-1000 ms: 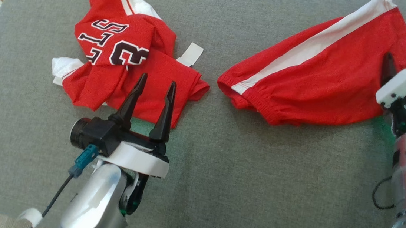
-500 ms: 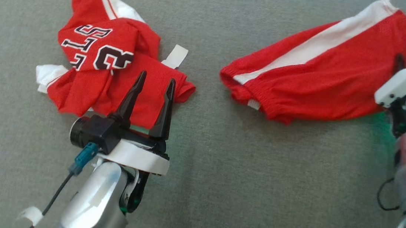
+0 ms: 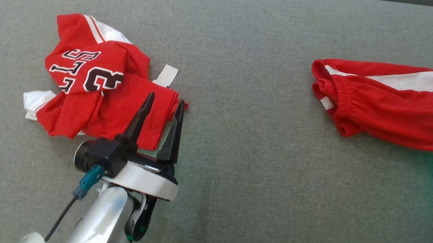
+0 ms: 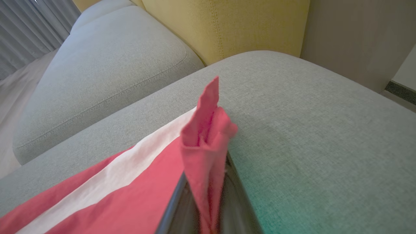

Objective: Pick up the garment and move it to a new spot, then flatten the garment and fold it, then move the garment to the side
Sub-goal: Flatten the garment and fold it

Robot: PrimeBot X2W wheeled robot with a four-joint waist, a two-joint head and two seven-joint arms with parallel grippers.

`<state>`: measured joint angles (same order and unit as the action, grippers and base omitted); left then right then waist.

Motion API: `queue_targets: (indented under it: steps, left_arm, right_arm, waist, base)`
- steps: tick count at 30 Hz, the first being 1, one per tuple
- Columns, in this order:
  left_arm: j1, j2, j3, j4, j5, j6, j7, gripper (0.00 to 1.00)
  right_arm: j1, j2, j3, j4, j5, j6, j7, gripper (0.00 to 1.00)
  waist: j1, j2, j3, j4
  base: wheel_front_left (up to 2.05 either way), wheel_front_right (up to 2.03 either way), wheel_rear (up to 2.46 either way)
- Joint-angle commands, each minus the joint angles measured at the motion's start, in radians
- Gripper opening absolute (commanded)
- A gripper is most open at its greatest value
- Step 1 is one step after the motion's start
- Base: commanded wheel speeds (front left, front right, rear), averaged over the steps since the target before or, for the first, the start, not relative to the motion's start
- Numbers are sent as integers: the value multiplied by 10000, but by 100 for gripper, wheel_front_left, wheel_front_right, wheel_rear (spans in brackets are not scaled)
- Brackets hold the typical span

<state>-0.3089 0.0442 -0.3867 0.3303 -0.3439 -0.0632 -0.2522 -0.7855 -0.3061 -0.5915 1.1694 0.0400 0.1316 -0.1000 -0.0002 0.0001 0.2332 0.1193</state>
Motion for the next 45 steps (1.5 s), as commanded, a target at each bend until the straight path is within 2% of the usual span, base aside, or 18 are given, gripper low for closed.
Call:
queue_targets:
  steps: [1,9,18,26,27,32,37,45]
  left_arm:
    - [-89,61,391,-255,6,-59,-95,100]
    - [54,61,533,-179,216,-159,-95,100]
    - [312,61,719,-45,320,-190,-95,100]
    - [468,61,806,-5,264,-198,-95,100]
    - [485,61,810,2,258,-196,-95,100]
    - [533,60,846,18,228,-198,-95,100]
    - [547,60,879,86,226,-192,-95,100]
    - [560,60,897,166,184,-162,-95,100]
  right_arm:
    - [-172,-26,64,-232,-177,-9,-186,0]
    - [-260,462,-358,-175,-555,-9,-600,0]
    - [-342,1170,559,-266,-257,-9,-1203,0]
    - [-68,1846,2863,-701,942,-9,-1439,0]
    - [71,1949,3577,-910,1363,-9,-1454,0]
    - [565,2066,5638,-1642,2518,-9,-1381,0]
    - [1195,1799,7587,-2350,3668,-9,-1070,0]
    - [1812,983,10148,-3091,4878,-9,-665,0]
  waist:
    - [2,-1,-80,-45]
    - [2,-1,-226,62]
    - [2,-1,-731,26]
    - [2,-1,-1110,-6]
    - [2,-1,-1137,26]
    - [2,-1,-1140,162]
    - [2,-1,-1157,293]
    - [2,-1,-1192,336]
  base:
    - [0,0,0]
    - [0,0,0]
    - [0,0,0]
    - [0,0,0]
    - [0,0,0]
    - [0,0,0]
    - [0,0,0]
    - [0,0,0]
